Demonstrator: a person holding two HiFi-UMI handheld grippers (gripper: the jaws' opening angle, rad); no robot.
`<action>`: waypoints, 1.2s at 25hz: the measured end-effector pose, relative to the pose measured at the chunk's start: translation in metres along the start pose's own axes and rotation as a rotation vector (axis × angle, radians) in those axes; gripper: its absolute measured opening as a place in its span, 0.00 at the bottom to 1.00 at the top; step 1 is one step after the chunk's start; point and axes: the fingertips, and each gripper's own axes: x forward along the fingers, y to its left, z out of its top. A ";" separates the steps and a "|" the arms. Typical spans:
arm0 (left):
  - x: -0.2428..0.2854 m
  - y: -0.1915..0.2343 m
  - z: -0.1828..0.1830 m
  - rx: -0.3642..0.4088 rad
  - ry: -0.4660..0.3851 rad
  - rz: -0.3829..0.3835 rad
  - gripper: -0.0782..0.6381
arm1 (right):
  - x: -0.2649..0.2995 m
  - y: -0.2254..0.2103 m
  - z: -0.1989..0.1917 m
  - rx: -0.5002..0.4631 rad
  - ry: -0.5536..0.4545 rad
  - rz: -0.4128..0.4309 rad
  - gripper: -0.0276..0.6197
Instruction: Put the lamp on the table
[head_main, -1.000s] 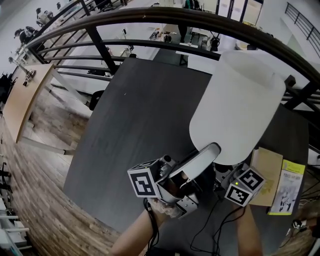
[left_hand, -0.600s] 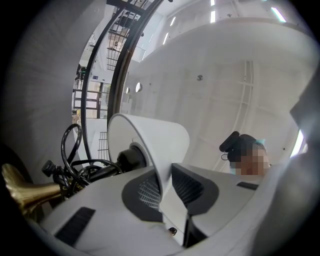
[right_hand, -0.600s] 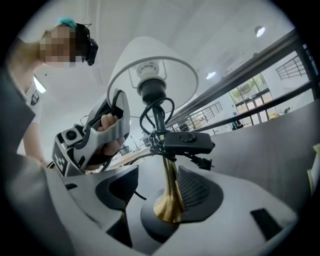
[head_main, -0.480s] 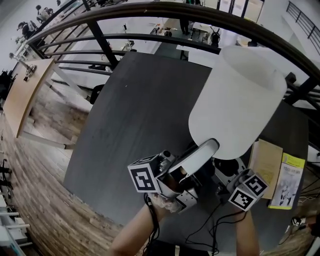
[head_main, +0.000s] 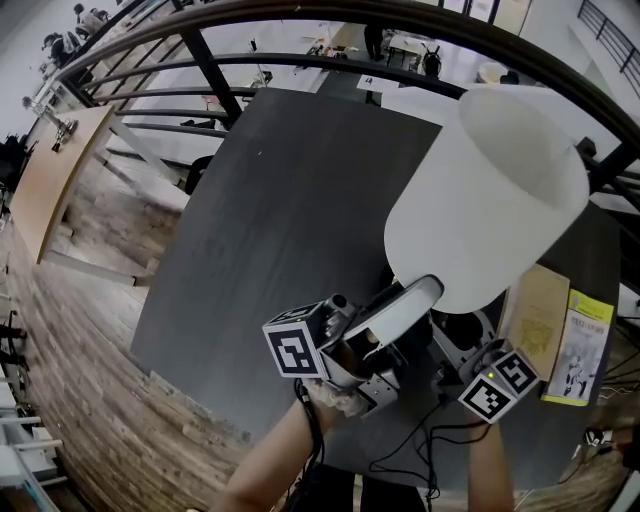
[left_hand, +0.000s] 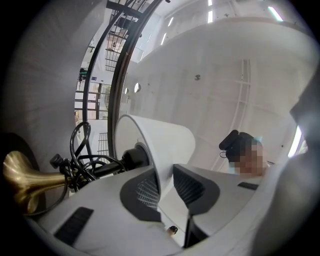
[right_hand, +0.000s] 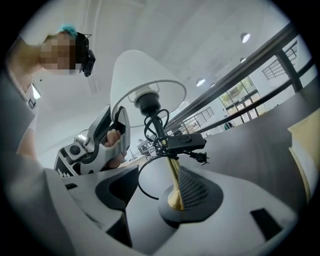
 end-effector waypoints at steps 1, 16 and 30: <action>-0.002 -0.001 -0.001 0.002 0.000 -0.001 0.25 | -0.001 0.002 -0.001 0.001 -0.001 0.003 0.46; -0.023 -0.008 -0.021 0.031 -0.009 0.006 0.26 | -0.011 0.020 -0.011 -0.048 0.002 0.008 0.46; -0.033 -0.010 -0.026 0.030 -0.052 0.056 0.30 | -0.017 0.030 -0.027 -0.026 0.001 0.003 0.46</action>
